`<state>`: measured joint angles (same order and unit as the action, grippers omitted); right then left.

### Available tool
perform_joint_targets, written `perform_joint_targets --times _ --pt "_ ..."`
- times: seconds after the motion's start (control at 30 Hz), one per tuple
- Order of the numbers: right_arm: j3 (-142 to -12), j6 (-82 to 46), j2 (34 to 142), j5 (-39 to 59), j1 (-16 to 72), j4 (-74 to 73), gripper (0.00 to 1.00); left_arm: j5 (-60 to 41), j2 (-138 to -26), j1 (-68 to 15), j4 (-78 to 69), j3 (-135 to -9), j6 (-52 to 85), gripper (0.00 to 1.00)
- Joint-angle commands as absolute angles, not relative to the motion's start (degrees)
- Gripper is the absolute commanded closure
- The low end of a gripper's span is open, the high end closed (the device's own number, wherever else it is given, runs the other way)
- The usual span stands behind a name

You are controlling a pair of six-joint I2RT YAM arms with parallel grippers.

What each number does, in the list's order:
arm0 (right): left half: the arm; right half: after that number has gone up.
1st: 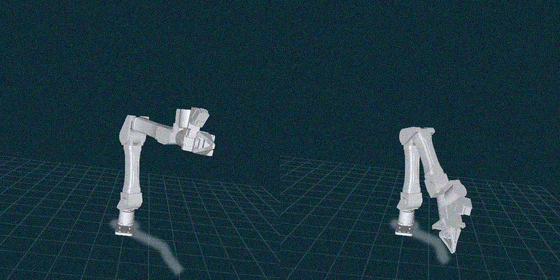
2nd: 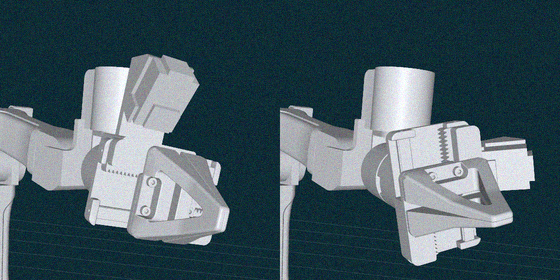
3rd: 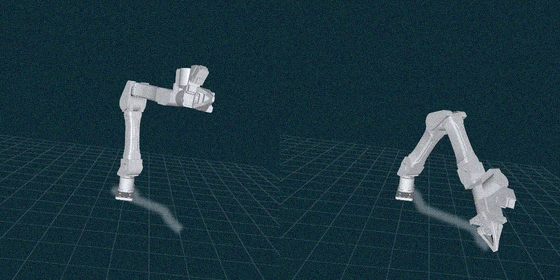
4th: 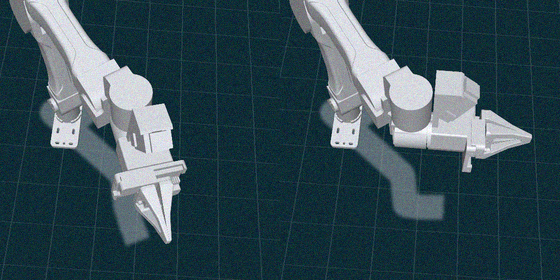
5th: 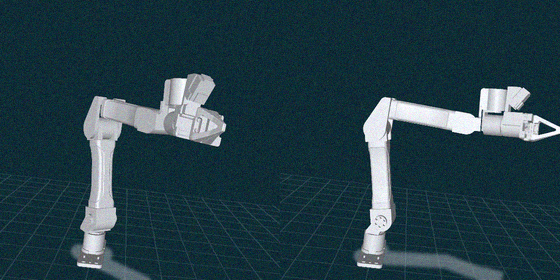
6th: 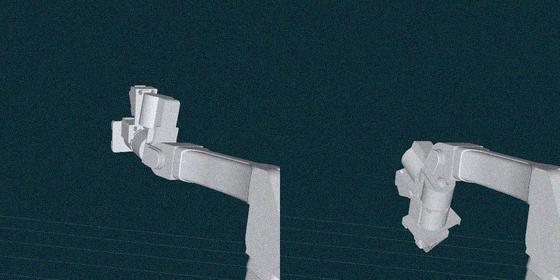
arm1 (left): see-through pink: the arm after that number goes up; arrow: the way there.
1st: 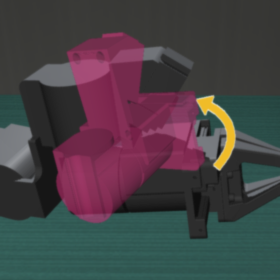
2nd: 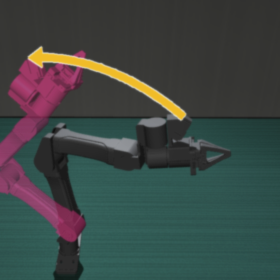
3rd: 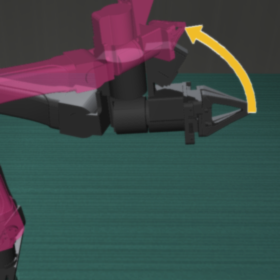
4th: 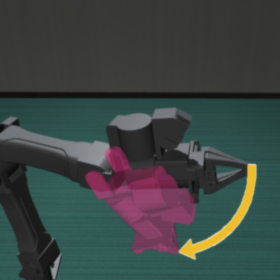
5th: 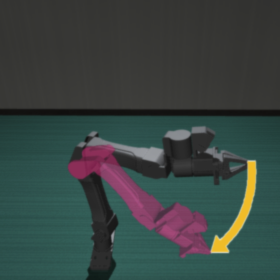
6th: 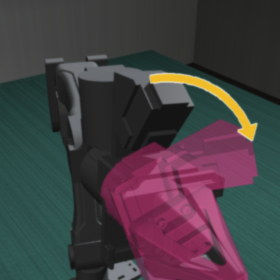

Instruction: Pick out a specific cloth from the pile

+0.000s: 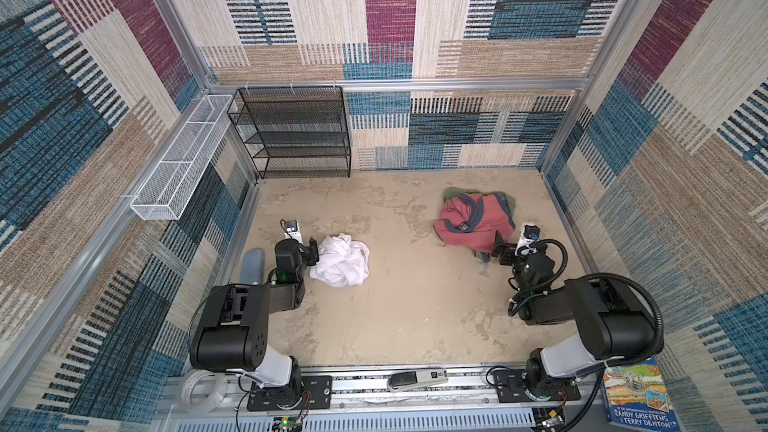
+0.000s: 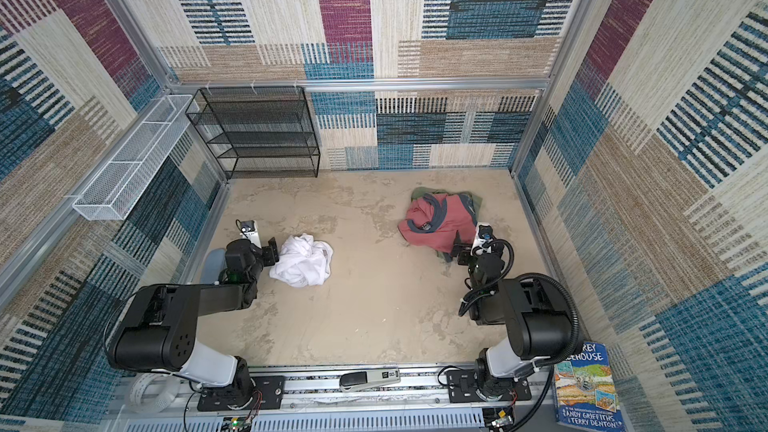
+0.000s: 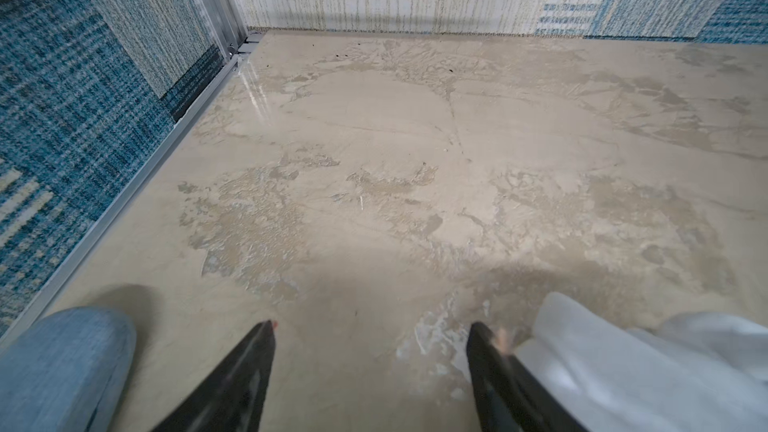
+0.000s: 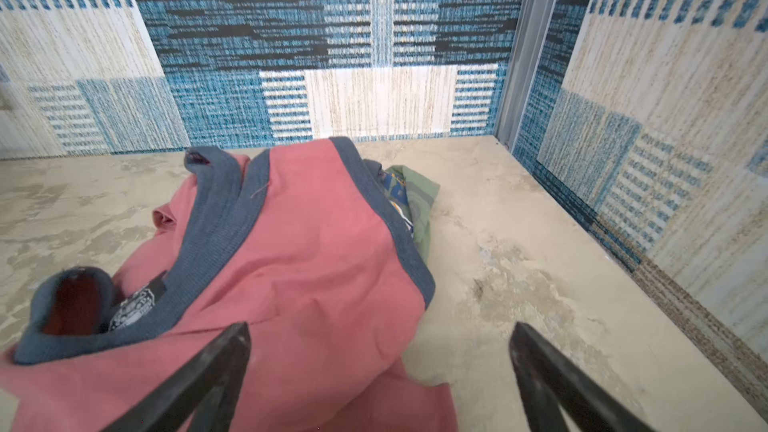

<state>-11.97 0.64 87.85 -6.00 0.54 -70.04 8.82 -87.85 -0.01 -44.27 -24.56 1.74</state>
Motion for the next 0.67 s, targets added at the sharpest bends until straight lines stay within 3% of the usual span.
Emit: perform_joint_targets --times 0.0,0.63 --pt "-11.8 0.5 87.7 -4.4 0.6 -73.8 0.00 8.1 -88.0 0.1 -46.4 -24.5 0.8 0.24" --pt "-11.8 0.5 87.9 -4.3 0.5 -73.9 0.00 8.1 -88.0 0.1 -46.9 -24.3 0.7 0.25"
